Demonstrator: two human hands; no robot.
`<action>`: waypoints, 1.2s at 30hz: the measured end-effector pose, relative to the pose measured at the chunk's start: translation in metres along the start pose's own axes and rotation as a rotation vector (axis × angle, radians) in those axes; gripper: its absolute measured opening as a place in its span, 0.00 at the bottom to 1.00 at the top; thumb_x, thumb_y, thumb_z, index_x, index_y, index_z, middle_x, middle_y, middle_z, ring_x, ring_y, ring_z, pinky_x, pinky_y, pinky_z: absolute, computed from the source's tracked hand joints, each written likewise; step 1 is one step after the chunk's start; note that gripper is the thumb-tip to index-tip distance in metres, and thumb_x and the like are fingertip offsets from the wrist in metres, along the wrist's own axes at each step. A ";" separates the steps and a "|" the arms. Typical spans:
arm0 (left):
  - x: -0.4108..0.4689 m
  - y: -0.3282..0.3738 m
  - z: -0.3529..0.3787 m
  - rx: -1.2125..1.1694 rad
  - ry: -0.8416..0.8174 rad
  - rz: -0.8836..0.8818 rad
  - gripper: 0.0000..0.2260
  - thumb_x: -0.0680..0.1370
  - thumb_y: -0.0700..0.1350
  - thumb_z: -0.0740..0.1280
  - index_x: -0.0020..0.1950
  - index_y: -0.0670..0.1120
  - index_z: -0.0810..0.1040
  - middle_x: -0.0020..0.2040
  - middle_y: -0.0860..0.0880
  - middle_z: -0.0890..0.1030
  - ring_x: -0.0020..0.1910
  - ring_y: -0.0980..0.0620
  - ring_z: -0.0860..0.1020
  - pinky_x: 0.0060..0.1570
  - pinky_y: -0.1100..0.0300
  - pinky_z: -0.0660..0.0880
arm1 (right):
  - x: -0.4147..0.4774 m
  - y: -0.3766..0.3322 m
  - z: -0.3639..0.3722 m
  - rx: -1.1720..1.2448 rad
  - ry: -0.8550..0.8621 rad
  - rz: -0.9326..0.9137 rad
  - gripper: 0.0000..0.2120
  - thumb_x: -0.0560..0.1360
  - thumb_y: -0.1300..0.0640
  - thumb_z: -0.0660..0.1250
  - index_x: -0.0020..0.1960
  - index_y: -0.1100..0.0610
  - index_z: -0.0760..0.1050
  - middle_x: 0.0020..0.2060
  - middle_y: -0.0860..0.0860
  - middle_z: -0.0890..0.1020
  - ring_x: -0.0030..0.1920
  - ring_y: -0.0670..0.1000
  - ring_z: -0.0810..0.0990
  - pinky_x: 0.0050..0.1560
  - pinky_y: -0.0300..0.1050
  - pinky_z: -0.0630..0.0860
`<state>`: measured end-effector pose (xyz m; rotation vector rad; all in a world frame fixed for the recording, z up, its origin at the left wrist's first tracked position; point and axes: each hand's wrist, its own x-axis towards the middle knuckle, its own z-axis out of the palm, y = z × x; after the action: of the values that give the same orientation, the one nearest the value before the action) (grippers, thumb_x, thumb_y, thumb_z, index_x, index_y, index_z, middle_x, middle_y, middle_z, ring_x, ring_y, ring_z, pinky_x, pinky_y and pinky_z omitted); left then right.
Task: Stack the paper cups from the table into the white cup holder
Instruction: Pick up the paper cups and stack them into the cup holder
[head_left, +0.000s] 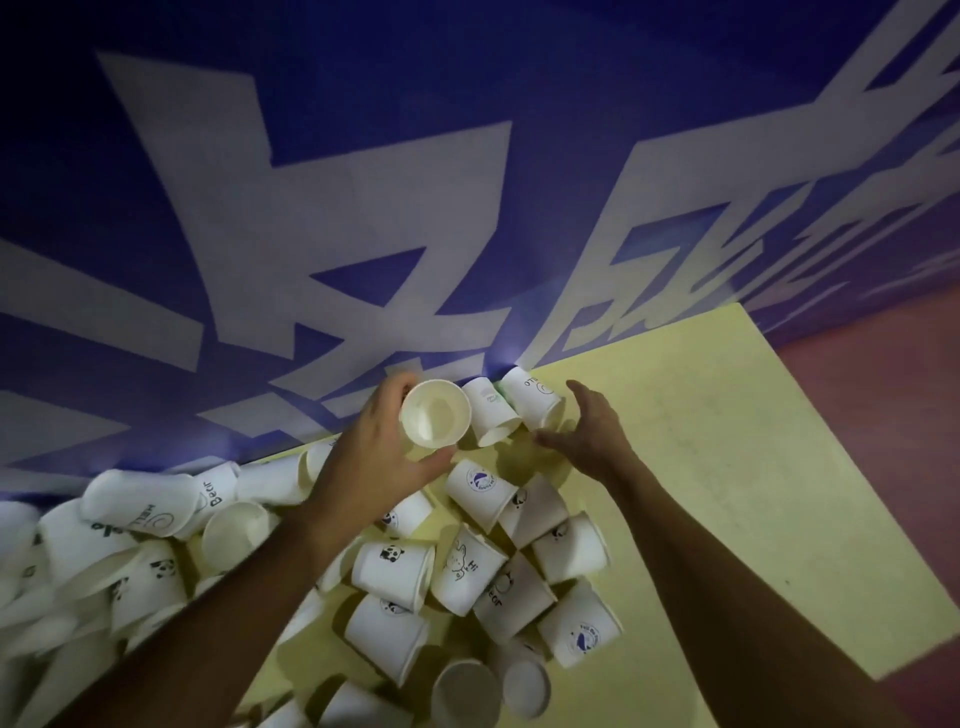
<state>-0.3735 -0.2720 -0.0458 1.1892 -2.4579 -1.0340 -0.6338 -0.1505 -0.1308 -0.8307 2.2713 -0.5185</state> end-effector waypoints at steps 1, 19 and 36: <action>-0.007 -0.001 -0.001 -0.056 0.036 -0.041 0.35 0.70 0.56 0.79 0.71 0.55 0.65 0.62 0.59 0.72 0.57 0.57 0.73 0.50 0.61 0.71 | 0.007 -0.001 0.005 -0.016 -0.025 0.014 0.49 0.67 0.42 0.81 0.79 0.54 0.61 0.74 0.55 0.70 0.73 0.59 0.69 0.71 0.59 0.71; -0.119 -0.030 -0.046 -0.346 0.166 -0.070 0.33 0.66 0.66 0.76 0.67 0.63 0.68 0.62 0.64 0.77 0.60 0.60 0.77 0.55 0.63 0.76 | -0.170 -0.082 -0.004 0.223 0.342 -0.398 0.37 0.66 0.39 0.79 0.70 0.47 0.71 0.59 0.40 0.75 0.59 0.38 0.74 0.52 0.30 0.72; -0.387 -0.224 -0.217 -0.330 0.467 -0.189 0.35 0.70 0.59 0.79 0.73 0.55 0.72 0.69 0.60 0.76 0.67 0.58 0.76 0.60 0.64 0.75 | -0.368 -0.286 0.243 0.293 0.096 -0.667 0.37 0.65 0.40 0.81 0.69 0.49 0.73 0.62 0.39 0.77 0.63 0.43 0.76 0.58 0.40 0.75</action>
<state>0.1133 -0.1834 -0.0011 1.3790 -1.7739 -1.0183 -0.1299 -0.1387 0.0179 -1.4253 1.8909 -1.1758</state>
